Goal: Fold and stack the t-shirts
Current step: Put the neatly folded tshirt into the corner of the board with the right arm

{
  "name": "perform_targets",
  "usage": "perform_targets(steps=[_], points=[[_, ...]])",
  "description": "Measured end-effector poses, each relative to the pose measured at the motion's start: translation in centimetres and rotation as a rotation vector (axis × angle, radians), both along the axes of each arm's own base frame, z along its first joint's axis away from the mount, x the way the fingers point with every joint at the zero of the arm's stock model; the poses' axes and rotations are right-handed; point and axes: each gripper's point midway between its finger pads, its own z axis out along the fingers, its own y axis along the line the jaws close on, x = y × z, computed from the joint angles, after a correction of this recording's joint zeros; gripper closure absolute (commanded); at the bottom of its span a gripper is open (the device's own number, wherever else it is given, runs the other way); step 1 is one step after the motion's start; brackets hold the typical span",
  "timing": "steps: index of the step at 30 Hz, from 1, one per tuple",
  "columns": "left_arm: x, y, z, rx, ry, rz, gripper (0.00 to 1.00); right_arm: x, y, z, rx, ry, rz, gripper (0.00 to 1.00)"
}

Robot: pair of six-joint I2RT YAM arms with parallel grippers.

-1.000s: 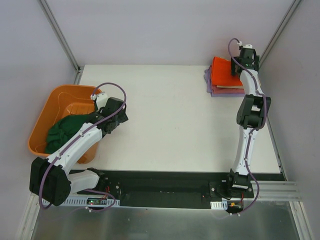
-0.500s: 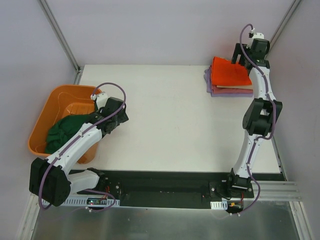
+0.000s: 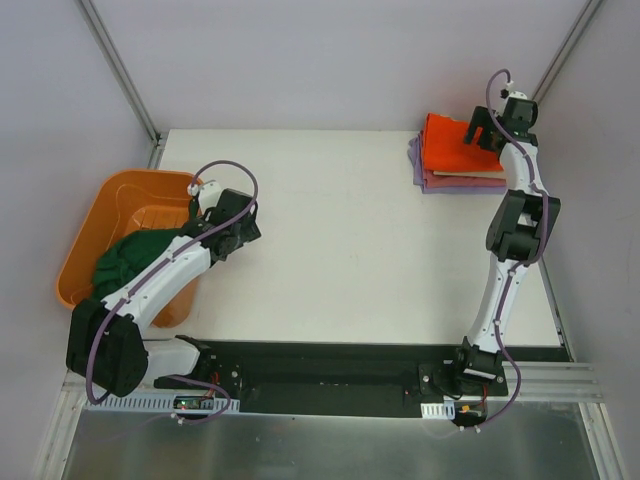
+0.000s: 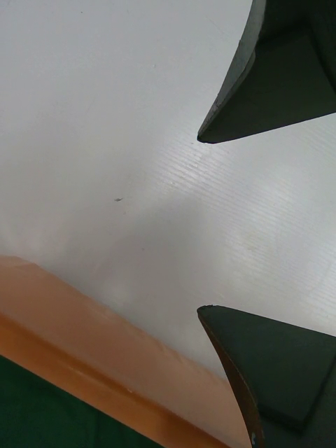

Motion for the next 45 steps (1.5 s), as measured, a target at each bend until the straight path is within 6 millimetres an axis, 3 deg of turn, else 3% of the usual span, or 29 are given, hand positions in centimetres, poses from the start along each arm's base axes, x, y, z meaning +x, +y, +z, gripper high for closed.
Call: perform_targets(steps=[7,11,17,21,26,31,34,35,37,39,43,45], points=[[0.3,-0.2,0.2,-0.004,-0.001,-0.003,0.01,-0.1,-2.2,-2.6,0.033,0.032,-0.067,0.04],[0.3,-0.2,0.2,-0.006,-0.001,-0.003,0.01,-0.2,-3.7,-2.7,0.115,0.018,-0.111,0.04],[0.2,-0.5,0.2,-0.021,0.002,-0.012,0.01,0.1,-5.8,-1.1,0.183,-0.043,-0.157,0.04],[0.2,-0.6,0.9,-0.034,-0.022,-0.015,0.01,-0.2,-5.5,0.1,0.210,-0.054,-0.145,0.04],[-0.1,-0.5,3.3,-0.072,-0.104,-0.018,0.01,-2.8,-3.7,5.6,0.219,-0.087,-0.110,0.04],[-0.7,-1.2,4.6,-0.140,-0.181,-0.069,0.01,-10.3,0.5,13.1,0.240,-0.167,-0.055,0.04],[-0.9,-2.3,4.3,-0.183,-0.198,-0.134,0.01,-15.6,3.8,14.6,0.200,-0.198,-0.036,0.04],[-1.0,-2.6,4.2,-0.193,-0.199,-0.153,0.01,-18.0,5.2,14.3,0.183,-0.199,-0.029,0.04],[-1.0,-3.7,3.9,-0.226,-0.207,-0.212,0.01,-20.9,8.7,13.1,0.179,-0.200,0.025,0.04],[-1.1,-4.5,3.6,-0.254,-0.214,-0.254,0.01,-25.2,11.8,9.4,0.203,-0.172,0.067,0.04],[-1.2,-5.2,3.5,-0.277,-0.230,-0.299,0.01,-31.4,12.5,1.7,0.236,-0.079,0.020,0.04],[-1.2,-5.4,3.5,-0.284,-0.233,-0.310,0.01,-33.1,12.6,-0.4,0.250,-0.056,0.008,0.04]])
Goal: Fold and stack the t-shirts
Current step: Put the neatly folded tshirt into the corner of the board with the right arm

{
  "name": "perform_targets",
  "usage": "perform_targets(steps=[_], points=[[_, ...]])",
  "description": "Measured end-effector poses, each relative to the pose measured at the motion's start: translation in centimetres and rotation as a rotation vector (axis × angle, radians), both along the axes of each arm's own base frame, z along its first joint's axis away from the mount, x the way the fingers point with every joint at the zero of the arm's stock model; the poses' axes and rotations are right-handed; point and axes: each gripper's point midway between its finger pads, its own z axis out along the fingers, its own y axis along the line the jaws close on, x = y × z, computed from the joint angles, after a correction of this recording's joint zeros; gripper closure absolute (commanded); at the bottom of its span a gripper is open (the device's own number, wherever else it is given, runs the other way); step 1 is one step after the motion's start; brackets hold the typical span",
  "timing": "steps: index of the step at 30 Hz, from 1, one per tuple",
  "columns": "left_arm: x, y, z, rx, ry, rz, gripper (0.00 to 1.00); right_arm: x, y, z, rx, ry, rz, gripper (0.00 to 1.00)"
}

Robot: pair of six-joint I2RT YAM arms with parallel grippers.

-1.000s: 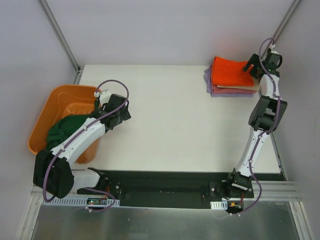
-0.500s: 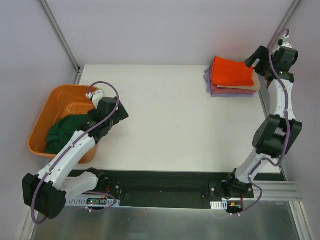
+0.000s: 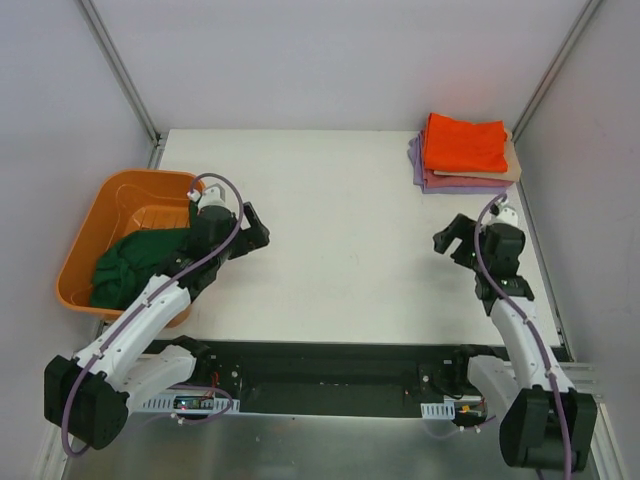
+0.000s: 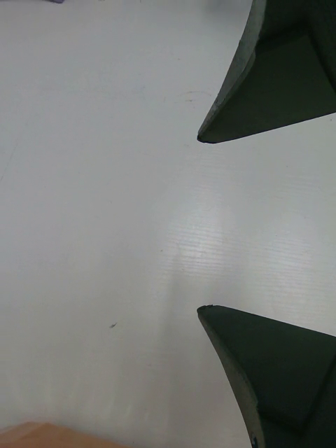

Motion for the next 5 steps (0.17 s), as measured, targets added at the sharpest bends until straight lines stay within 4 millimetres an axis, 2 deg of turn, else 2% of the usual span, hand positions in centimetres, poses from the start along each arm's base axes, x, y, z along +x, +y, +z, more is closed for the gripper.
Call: perform_targets(steps=[2,5], points=[[0.2,-0.2,0.1,-0.006,-0.012,-0.005,0.01,-1.0,0.1,-0.8,0.006,-0.010,-0.001,0.04],[0.2,-0.2,0.1,-0.008,-0.019,-0.006,0.01,-1.7,0.1,-0.5,0.003,-0.068,-0.001,0.04]])
